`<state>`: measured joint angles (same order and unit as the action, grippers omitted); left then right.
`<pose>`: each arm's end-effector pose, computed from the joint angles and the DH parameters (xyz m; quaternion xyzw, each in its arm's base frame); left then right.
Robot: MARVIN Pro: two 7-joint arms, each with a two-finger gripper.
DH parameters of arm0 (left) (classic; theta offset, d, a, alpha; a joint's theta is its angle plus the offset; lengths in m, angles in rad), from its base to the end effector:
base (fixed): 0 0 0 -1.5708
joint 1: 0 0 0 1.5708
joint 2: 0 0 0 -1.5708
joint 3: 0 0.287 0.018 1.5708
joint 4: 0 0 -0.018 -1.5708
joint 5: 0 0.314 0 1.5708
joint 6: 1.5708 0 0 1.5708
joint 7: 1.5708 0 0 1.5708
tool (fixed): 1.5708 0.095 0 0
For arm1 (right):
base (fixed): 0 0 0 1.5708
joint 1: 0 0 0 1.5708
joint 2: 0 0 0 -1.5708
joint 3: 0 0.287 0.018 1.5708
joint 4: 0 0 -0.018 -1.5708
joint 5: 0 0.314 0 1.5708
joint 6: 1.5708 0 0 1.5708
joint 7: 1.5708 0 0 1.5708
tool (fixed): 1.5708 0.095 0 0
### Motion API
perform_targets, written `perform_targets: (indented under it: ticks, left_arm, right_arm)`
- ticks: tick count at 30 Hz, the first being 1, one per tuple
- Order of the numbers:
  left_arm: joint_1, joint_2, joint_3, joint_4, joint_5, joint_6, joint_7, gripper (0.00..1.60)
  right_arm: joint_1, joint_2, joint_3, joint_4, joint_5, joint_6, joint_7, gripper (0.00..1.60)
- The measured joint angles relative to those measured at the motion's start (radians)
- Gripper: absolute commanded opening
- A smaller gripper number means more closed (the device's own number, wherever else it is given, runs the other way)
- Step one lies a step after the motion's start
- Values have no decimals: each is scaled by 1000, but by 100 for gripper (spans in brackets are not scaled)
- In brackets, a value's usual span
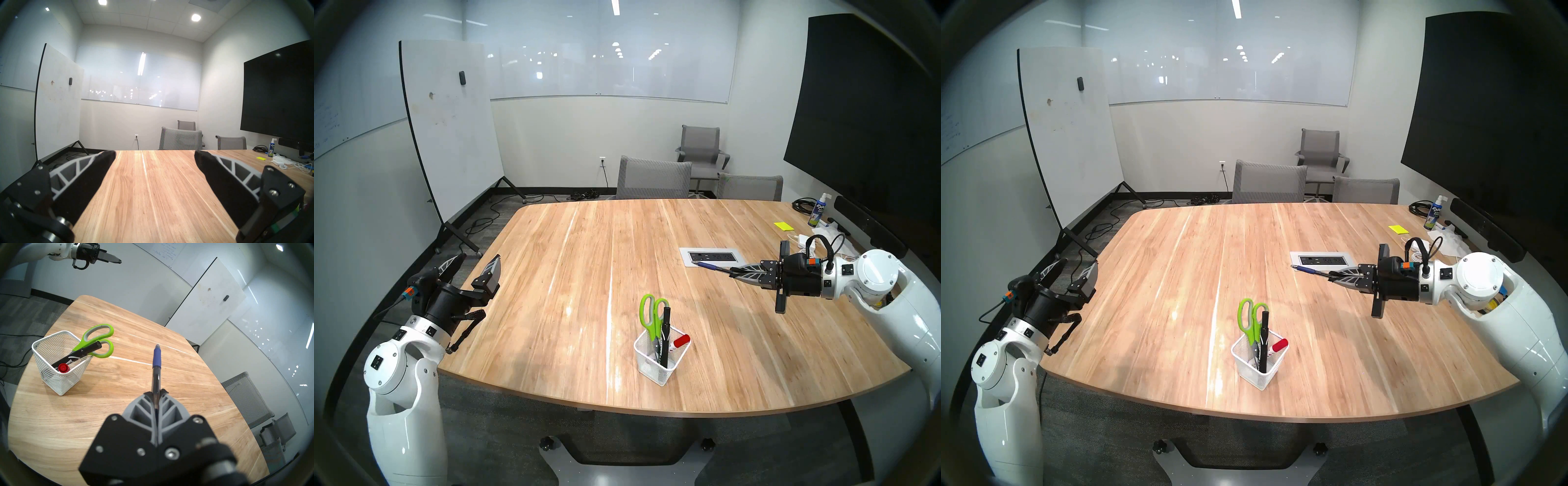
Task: Place the pen, the marker, and the scissors into the pen holder
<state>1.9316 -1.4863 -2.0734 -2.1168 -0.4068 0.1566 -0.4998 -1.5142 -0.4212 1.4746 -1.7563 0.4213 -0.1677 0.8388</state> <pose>0.2906 0.1409 -0.1949 0.6477 -0.0164 0.7570 0.0847 0.3858 -0.1405 -0.1474 -0.5725 -0.6031 -0.5495 0.0807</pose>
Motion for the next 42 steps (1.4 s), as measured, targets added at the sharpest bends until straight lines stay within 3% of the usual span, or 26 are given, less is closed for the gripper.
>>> perform_targets:
  ticks: [42]
  left_arm:
    - [0, 0, 0, 0, 0, 0, 0, 160]
  right_arm:
    - [0, 0, 0, 0, 0, 0, 0, 0]
